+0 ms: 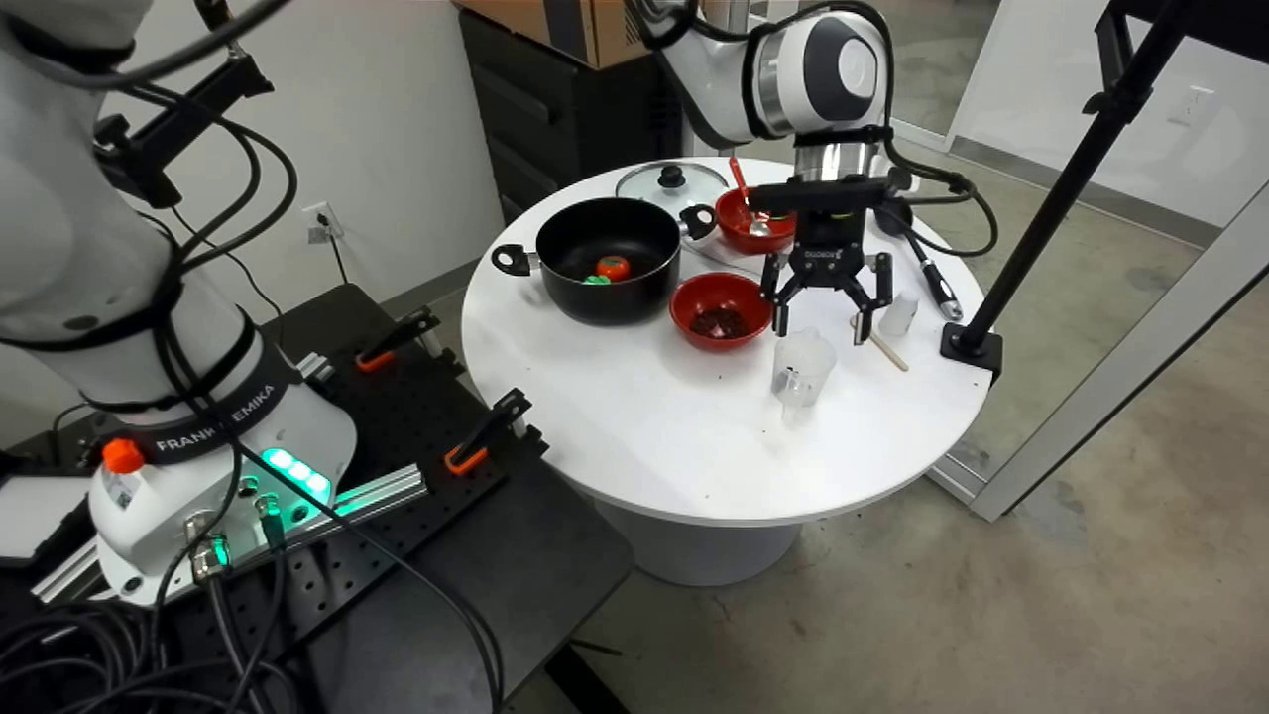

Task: Pour some of the things in the jug into the bowl

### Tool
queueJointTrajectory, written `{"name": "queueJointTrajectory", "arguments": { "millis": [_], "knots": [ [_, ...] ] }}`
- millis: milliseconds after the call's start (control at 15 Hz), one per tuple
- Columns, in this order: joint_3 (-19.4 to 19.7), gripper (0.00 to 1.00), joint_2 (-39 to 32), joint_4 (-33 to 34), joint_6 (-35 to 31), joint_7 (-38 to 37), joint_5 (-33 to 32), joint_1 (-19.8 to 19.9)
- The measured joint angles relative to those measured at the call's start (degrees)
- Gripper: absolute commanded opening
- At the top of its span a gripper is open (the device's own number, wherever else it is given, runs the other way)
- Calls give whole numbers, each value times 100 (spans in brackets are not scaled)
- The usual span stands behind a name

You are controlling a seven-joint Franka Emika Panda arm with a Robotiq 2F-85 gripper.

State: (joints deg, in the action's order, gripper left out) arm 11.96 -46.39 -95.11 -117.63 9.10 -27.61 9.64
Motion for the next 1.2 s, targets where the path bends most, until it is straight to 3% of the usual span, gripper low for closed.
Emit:
{"name": "queueJointTrajectory", "arguments": {
  "millis": [333,467,933,1200],
  "knots": [
    [133,100,526,-663,755,-1642,46,-597],
    [106,100,758,-931,700,-2072,53,-733],
    [94,100,1878,-2333,-1190,-2808,-888,-1037],
    [11,100,2470,-3099,-2205,-2759,-943,-989]
  ]
}}
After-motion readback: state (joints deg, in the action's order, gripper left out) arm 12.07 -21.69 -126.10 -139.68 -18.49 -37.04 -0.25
